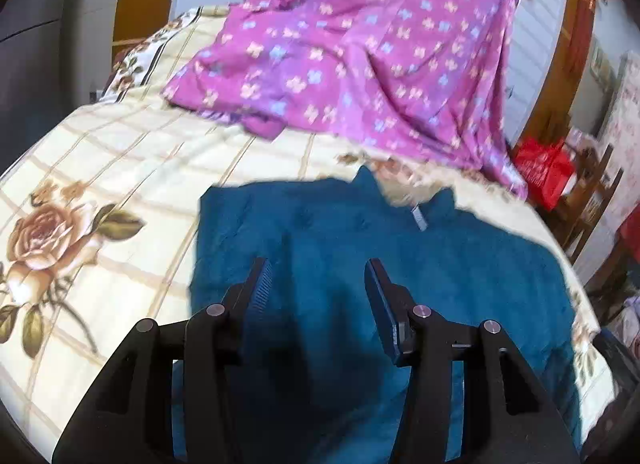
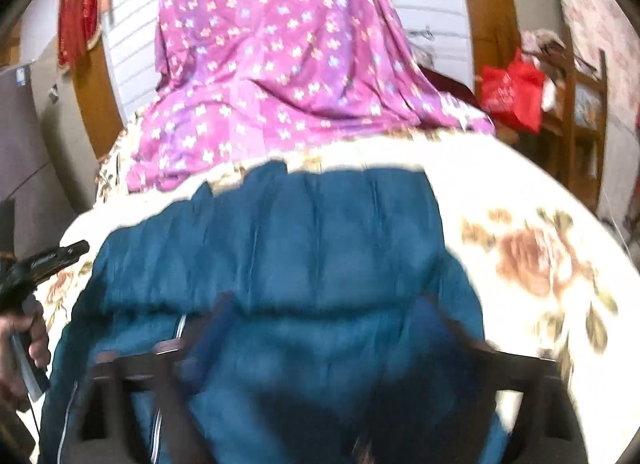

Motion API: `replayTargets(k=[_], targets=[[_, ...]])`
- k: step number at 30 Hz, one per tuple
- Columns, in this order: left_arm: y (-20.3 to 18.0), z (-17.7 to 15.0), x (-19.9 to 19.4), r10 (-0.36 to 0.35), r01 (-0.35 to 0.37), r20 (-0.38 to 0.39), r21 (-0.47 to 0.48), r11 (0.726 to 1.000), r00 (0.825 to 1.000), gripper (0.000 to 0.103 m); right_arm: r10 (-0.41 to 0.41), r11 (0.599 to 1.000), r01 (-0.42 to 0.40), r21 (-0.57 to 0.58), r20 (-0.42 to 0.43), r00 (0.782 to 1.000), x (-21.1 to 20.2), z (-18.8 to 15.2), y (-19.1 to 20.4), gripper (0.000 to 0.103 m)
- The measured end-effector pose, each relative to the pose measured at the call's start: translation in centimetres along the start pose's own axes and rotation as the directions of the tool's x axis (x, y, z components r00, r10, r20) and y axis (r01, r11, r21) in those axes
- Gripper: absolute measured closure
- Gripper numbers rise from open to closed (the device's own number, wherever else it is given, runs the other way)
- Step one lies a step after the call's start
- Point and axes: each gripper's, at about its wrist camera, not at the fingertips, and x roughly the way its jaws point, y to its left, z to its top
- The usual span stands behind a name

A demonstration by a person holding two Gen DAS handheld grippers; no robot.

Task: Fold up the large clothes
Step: 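Fold the held jacket side over onto the other half with both grippers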

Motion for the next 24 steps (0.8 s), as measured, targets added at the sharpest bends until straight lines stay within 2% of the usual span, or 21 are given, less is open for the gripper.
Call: replayTargets(k=[1,4,5,7,8,10,11,14,16,18,20,22,24], targets=[[-0.5,0.1,0.3,-0.013,0.013,-0.001,0.005,1.000,1.000,0.055,-0.009,1.000,0.009,-0.020,-0.003,1.000,0.7,1.0,0.0,0.050],[-2.7,0.1,3.0,-0.052,0.053,-0.054,0.027,0.998,0.997,0.055,-0.005,0.997,0.003,-0.082,-0.017,1.000,3.4,3.8,0.9,0.051],[-3.2,-0.2,4.3,-0.037,0.040,-0.083,0.034,0.999,0.996,0.055,-0.008,0.995,0.006,-0.104,-0.020,1.000,4.4,4.3,1.1,0.051],[-3.8,-1.3,6.9,0.069,-0.057,-0.153,0.077,0.995,0.986,0.055,-0.005,0.993,-0.005,-0.116,-0.084,0.996,7.5,4.8,0.5,0.051],[-3.7,-2.1,7.9,0.098,-0.082,-0.185,0.092,0.992,0.978,0.054,-0.026,0.993,0.009,-0.121,-0.136,0.990,9.4,4.4,-0.3,0.051],[-3.7,-3.4,8.3,0.101,-0.080,-0.178,0.121,0.989,0.979,0.054,-0.063,0.992,0.040,-0.118,-0.200,0.978,11.7,3.0,-2.1,0.050],[-3.7,-3.6,8.3,0.097,-0.075,-0.179,0.129,0.989,0.979,0.054,-0.021,0.995,-0.003,-0.102,-0.236,0.971,12.7,2.0,-3.2,0.049],[-3.7,-3.0,8.0,0.093,-0.068,-0.187,0.138,0.988,0.978,0.054,0.023,0.998,-0.036,-0.042,-0.276,0.961,13.7,1.0,-5.4,0.043],[-3.5,-1.6,6.5,0.092,-0.077,-0.127,0.118,0.990,0.988,0.054,0.006,0.999,-0.023,-0.049,-0.320,0.947,13.6,1.7,-5.2,0.044],[-3.4,-0.1,4.8,0.065,-0.062,-0.036,0.083,0.995,0.997,0.054,-0.006,0.999,-0.009,-0.053,-0.275,0.961,12.2,3.4,-4.7,0.044],[-3.7,1.1,4.6,0.073,-0.073,-0.002,0.066,0.995,0.997,0.054,0.019,0.999,-0.026,-0.046,-0.141,0.990,10.0,5.7,-3.8,0.044],[-4.1,1.6,5.9,0.095,-0.092,-0.022,0.085,0.992,0.995,0.054,0.026,0.999,-0.027,-0.024,-0.056,0.998,9.3,7.4,-3.1,0.044],[-4.6,1.4,8.4,0.106,-0.096,-0.084,0.111,0.989,0.991,0.054,0.022,1.000,-0.023,-0.003,-0.034,0.999,10.6,8.9,-2.3,0.043]])
